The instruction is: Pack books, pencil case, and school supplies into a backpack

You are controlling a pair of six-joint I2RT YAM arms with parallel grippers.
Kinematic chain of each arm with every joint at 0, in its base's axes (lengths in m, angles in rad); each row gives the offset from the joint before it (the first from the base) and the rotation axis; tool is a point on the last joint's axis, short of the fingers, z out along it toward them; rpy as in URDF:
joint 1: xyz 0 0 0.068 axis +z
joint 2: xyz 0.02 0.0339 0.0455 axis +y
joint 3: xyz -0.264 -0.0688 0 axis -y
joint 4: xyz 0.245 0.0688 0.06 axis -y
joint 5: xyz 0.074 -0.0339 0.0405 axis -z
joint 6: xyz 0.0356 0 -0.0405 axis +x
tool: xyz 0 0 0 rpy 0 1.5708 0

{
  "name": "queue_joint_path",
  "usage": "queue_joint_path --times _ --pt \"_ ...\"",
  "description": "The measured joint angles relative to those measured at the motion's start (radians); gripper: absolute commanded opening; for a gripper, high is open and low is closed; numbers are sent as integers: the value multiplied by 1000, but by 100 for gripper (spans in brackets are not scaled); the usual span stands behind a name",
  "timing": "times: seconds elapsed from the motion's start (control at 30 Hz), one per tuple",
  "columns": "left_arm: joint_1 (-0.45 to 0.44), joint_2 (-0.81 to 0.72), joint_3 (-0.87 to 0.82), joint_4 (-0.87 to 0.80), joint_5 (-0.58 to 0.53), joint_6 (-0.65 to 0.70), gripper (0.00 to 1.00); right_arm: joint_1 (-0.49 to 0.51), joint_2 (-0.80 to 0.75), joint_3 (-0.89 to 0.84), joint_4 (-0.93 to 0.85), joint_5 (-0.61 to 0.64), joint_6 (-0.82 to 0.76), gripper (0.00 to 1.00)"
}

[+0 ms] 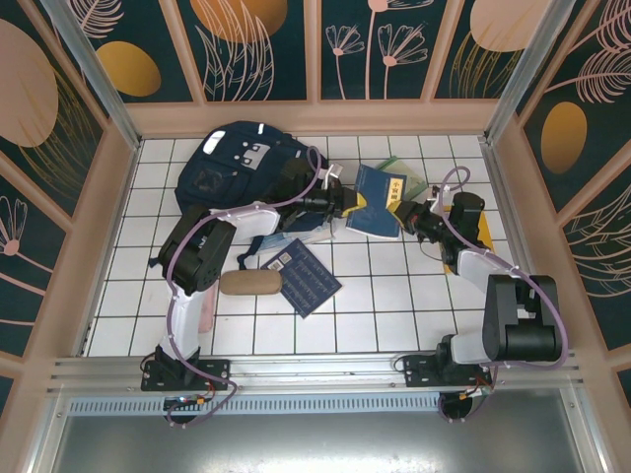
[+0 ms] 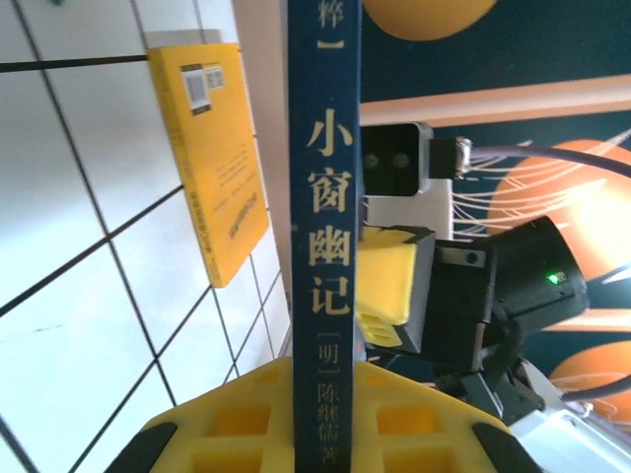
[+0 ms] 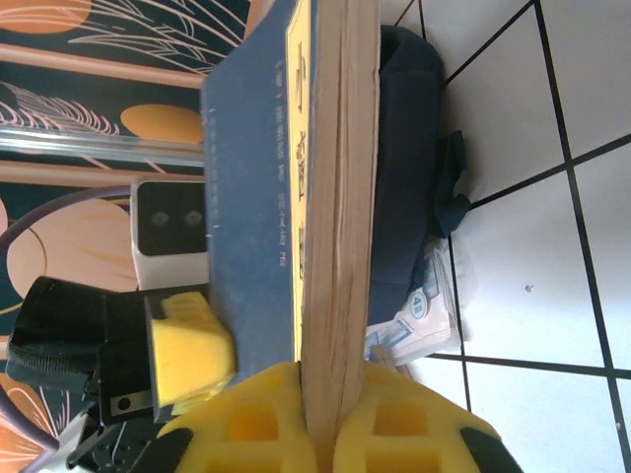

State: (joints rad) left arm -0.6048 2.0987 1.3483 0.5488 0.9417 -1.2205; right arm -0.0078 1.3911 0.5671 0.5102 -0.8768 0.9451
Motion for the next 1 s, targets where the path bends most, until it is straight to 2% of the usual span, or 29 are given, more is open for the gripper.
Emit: queue_joint_path --times 0.1,0.2,0.37,0.5,0.67,0.77,0.87,1.0 --pt "-1 -2 23 -103 -12 70 26 0 0 0 -17 0 -5 0" --pt "-3 -3 96 -287 -80 200 35 0 -1 0 -37 6 -18 0" --pt "5 -24 252 -614 -297 441 44 0 -10 0 -73 16 -34 0" --pt "17 -48 360 -807 -536 594 56 0 -31 0 -104 24 -48 0" --pt "23 -26 509 -1003 -861 734 56 0 -53 0 -119 37 -49 0" --pt "24 25 595 -1080 -998 804 56 0 -61 0 -119 39 -49 0" --pt "23 81 636 -1129 -1093 863 57 0 -66 0 -119 39 -48 0" --pt "23 150 639 -1177 -1156 924 58 0 -74 -3 -119 40 -48 0"
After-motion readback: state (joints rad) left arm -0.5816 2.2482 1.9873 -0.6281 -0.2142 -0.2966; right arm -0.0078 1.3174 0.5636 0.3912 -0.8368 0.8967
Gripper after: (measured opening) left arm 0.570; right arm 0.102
